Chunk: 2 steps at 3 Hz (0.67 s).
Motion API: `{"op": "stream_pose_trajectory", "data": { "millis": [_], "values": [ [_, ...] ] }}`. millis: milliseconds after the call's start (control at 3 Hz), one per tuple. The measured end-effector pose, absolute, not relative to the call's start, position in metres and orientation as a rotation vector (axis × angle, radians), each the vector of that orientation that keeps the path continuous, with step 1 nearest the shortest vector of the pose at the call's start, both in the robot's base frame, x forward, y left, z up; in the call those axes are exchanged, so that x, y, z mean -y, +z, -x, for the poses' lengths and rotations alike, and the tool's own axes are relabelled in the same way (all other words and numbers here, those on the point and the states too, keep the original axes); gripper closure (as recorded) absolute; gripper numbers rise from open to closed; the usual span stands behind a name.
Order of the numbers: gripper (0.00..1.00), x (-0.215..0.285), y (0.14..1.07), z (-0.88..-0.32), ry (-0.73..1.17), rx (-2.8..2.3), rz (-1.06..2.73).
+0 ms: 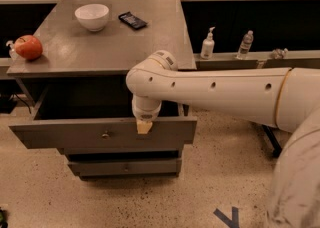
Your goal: Close top drawer
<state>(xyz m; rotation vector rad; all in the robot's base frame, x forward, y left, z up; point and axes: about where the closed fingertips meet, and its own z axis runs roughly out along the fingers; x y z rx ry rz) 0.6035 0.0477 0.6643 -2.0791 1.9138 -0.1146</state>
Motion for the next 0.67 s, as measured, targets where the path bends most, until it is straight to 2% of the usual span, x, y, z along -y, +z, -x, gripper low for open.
{"op": "stream_pose_trajectory", "data": {
  "millis": [333, 667],
  "values": [
    [0.21, -0.044, 0.671, -0.631, -0.132, -1.916, 2.043],
    [0.21, -0.041, 0.677, -0.652, -0.148, -1.921, 2.015]
  ]
}}
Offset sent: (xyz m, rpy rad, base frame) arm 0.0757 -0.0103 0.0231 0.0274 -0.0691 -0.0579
